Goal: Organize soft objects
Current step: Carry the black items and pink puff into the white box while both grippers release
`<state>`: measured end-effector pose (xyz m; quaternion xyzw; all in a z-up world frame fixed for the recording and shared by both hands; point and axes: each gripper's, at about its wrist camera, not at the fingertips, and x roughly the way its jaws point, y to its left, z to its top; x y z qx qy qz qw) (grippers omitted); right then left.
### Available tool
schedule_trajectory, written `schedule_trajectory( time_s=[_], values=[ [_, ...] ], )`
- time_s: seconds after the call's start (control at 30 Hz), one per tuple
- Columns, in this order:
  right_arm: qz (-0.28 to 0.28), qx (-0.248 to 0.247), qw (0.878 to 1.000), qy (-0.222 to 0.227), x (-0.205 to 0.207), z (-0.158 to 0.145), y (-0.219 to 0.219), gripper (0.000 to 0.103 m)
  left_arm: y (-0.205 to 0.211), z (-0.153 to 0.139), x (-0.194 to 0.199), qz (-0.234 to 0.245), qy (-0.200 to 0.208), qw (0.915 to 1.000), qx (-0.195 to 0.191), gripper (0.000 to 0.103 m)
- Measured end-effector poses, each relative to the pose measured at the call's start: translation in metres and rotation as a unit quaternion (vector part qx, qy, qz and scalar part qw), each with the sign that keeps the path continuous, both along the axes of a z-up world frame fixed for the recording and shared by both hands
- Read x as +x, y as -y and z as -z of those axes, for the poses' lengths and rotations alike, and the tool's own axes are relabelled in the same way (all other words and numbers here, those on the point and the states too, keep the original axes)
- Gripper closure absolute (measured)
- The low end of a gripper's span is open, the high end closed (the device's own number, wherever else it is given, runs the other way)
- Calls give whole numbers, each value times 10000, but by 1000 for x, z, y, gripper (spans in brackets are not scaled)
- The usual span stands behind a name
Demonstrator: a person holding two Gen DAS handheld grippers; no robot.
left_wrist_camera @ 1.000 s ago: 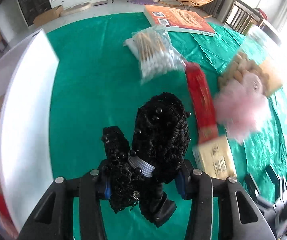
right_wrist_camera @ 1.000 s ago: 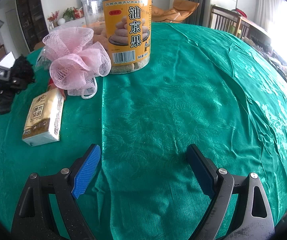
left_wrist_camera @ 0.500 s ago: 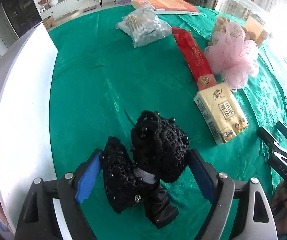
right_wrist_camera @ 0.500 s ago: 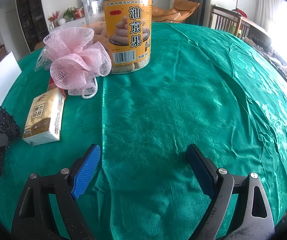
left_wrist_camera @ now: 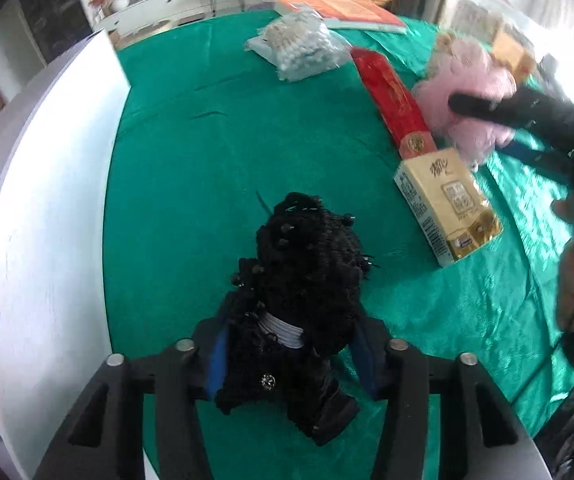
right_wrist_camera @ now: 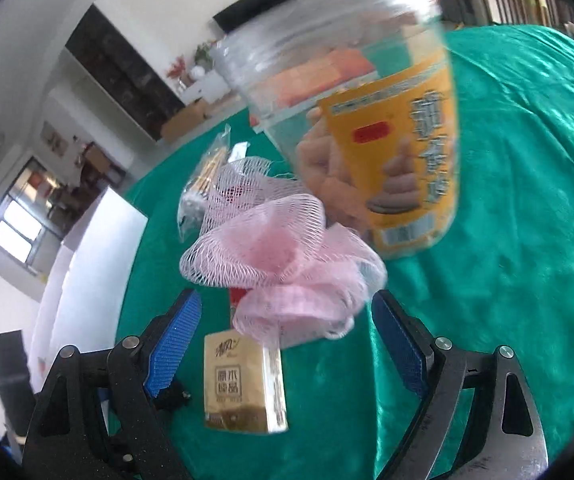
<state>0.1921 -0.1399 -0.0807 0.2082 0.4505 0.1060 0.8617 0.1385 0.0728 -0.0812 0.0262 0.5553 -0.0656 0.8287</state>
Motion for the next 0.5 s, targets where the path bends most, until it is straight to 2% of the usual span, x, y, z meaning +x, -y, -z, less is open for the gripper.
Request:
schedule_trajectory(
  time_s=[0.03, 0.07, 0.13, 0.23, 0.33, 0.43, 0.5],
  values=[
    [105, 81, 9999, -7, 1, 5, 2, 39, -5, -2, -3, -104, 5, 9998, -150, 56],
    [199, 317, 9993, -95, -1, 10, 8, 91, -11, -5, -5, -184, 7, 9995, -273, 56],
    [336, 702, 9969, -71, -20, 10, 23, 88, -20, -10, -9, -308, 48, 9983, -488, 56],
    [414, 761, 9962, 104, -65, -4, 54, 88, -29, -14, -13, -405, 86, 9964, -735, 56],
    [901, 623, 9935, 322, -94, -24, 98, 88, -31, -19, -14, -499, 99, 9938, -985, 56],
    [1281, 305, 9904, 431, -80, -42, 133, 88, -32, -32, -15, -553, 175, 9912, -1186, 56],
    [1486, 156, 9883, 318, -57, -42, 147, 88, -33, -39, -11, -555, 269, 9905, -1225, 56]
  ],
)
